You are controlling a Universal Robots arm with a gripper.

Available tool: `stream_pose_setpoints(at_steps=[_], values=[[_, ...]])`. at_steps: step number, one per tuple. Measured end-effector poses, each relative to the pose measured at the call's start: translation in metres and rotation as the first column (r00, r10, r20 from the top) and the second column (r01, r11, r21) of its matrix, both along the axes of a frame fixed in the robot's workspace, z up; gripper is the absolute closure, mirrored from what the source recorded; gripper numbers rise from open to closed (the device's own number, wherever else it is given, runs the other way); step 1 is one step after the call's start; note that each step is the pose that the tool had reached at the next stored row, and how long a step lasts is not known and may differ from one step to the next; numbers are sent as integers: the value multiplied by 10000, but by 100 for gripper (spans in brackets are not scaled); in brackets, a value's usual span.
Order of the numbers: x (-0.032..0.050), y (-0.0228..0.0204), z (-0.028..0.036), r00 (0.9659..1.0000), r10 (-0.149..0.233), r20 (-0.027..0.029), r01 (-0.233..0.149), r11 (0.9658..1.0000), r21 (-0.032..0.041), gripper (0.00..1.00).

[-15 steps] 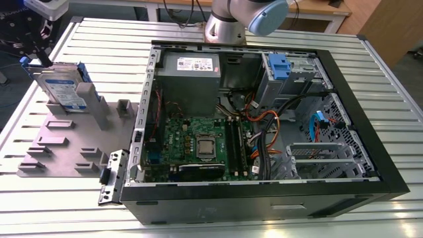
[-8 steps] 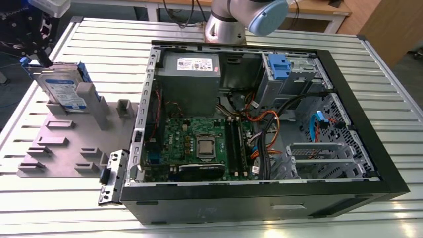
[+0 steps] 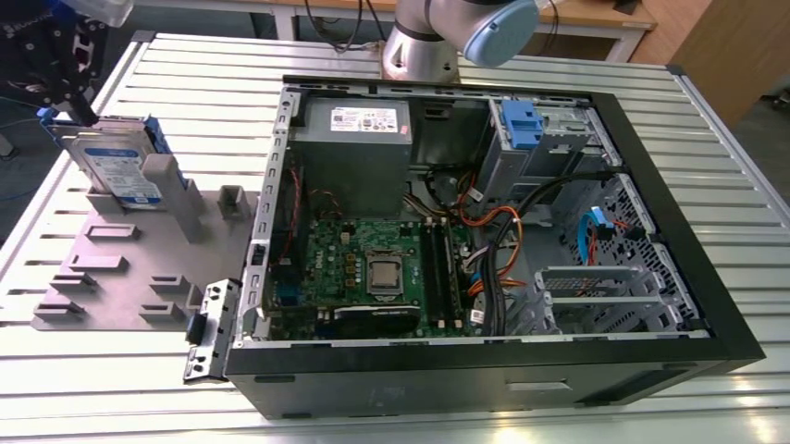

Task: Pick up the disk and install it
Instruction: 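Pick up the disk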

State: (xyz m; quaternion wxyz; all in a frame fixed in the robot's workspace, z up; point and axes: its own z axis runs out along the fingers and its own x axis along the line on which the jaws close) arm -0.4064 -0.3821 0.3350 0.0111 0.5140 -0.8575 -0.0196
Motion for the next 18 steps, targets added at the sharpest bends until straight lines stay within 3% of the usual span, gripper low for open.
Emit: stream_pose_setpoints(at_steps=[5,18], values=[[0,0,0,9983,582,-1,-582,9983,0,89],[4,3,-1,9982,604,0,-604,9982,0,89]])
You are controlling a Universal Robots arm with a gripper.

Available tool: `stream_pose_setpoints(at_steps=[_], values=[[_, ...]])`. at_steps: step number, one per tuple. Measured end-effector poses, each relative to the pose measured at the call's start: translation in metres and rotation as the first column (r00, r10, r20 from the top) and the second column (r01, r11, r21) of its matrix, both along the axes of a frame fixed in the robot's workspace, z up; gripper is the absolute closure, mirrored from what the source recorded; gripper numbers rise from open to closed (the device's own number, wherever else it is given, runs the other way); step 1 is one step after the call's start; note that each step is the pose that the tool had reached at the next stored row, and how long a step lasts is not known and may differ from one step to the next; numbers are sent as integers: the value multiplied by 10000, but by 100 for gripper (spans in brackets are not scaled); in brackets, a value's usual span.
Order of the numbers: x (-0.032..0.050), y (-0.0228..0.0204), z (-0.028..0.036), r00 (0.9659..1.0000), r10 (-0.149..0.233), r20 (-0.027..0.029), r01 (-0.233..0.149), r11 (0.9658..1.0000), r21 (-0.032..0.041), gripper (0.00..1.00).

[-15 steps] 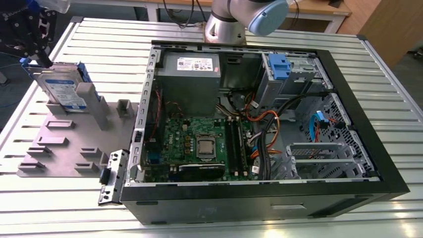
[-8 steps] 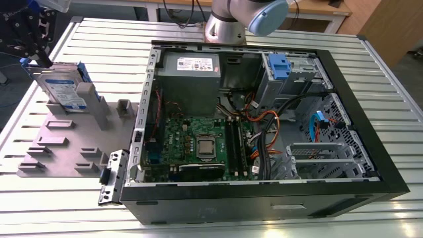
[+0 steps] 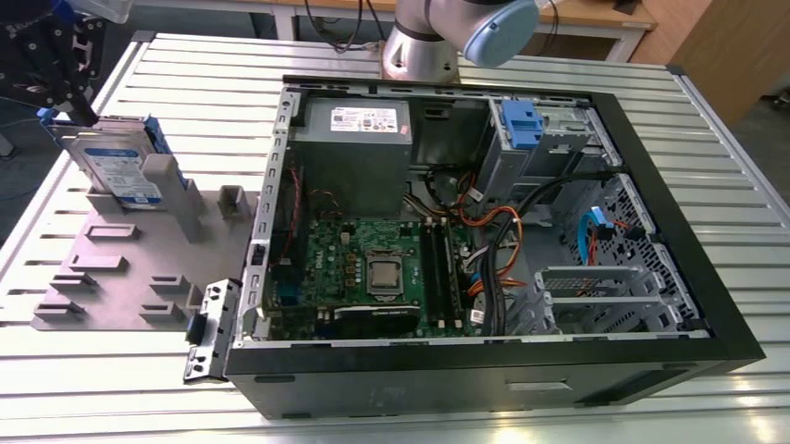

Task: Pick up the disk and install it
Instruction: 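Pick up the disk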

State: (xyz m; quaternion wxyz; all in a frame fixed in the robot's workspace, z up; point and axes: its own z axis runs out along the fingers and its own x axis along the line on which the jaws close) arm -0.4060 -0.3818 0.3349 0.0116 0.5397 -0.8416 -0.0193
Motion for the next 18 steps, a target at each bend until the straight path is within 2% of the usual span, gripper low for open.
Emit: stream_pose_setpoints(at_steps=[5,12,13,15,17,18], values=[[7,4,-1,9999,135,0,-135,9999,0,89],[8,5,-1,9973,737,0,-737,9973,8,89],[8,5,1,9966,829,0,-829,9966,36,89],[8,5,0,9954,960,12,-960,9953,149,89],[8,5,-1,9945,1047,30,-1048,9940,326,89],[9,5,-1,9942,1074,45,-1074,9932,456,89]])
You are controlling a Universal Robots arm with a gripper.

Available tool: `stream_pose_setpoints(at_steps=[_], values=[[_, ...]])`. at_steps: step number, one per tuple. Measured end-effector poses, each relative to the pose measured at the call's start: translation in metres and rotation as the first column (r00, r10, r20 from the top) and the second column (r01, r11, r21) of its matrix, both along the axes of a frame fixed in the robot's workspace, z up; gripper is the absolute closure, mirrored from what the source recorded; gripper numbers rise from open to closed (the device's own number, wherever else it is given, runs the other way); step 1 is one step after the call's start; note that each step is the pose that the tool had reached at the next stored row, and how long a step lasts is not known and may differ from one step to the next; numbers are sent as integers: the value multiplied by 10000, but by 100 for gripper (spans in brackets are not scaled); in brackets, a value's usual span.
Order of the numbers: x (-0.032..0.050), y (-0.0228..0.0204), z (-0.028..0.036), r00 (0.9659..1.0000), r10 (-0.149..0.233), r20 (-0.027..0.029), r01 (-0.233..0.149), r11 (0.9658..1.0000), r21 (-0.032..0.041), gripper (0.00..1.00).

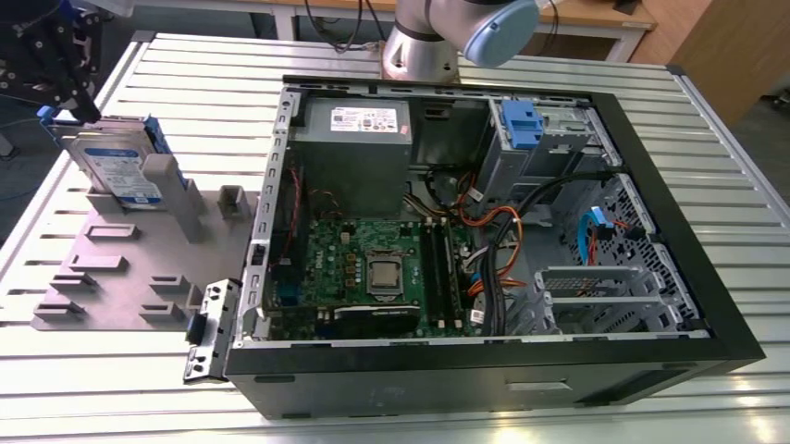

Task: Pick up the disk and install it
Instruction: 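Pick up the disk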

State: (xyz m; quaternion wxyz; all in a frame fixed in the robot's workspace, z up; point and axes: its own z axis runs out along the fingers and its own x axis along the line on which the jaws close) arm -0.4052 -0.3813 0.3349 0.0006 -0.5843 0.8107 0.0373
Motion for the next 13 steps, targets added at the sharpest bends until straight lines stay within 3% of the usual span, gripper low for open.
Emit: stream_pose_setpoints(at_steps=[1,2,9,13], values=[[0,0,0,10000,31,0,-31,9999,115,89],[0,0,0,10000,59,0,-59,9999,128,89],[5,0,-9,9988,486,-1,-486,9987,129,89],[8,0,-17,9962,874,-1,-874,9961,129,89]])
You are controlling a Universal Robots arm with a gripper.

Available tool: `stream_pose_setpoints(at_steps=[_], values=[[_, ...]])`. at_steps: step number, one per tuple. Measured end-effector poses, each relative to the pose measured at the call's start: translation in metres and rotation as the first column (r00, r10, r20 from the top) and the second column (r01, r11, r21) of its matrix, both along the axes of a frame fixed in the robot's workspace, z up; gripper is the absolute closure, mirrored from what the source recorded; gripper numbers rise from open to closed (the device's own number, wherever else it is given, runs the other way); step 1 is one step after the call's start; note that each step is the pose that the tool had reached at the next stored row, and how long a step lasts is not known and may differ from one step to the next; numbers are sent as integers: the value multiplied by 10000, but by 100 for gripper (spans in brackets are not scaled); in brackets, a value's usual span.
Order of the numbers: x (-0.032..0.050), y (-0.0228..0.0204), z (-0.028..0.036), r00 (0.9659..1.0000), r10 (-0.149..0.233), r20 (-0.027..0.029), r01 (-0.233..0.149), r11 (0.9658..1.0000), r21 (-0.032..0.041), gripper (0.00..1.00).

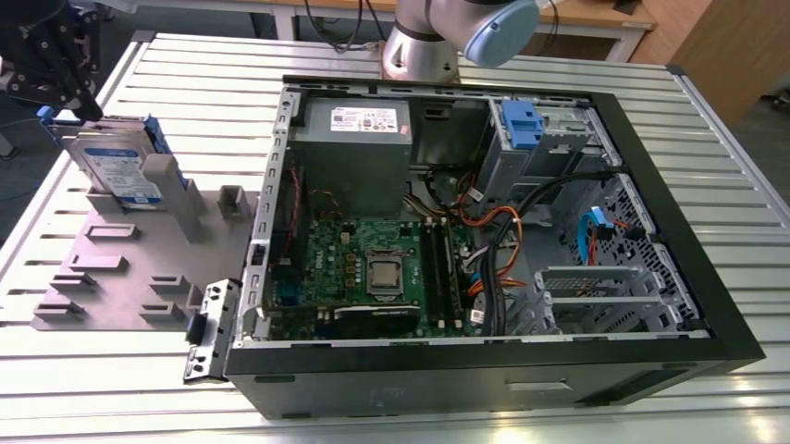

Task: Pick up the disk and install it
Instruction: 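Pick up the disk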

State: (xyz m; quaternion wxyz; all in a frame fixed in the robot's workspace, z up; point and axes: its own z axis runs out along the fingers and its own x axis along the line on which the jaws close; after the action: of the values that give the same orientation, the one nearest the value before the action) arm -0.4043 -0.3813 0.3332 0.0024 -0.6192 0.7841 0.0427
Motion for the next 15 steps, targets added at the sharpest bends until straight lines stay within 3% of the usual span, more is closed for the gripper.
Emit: stream_pose_setpoints(at_steps=[7,15], values=[[11,0,-15,9977,677,0,-677,9977,0,89],[15,0,-3,9964,845,-3,-845,9964,-1,89]])
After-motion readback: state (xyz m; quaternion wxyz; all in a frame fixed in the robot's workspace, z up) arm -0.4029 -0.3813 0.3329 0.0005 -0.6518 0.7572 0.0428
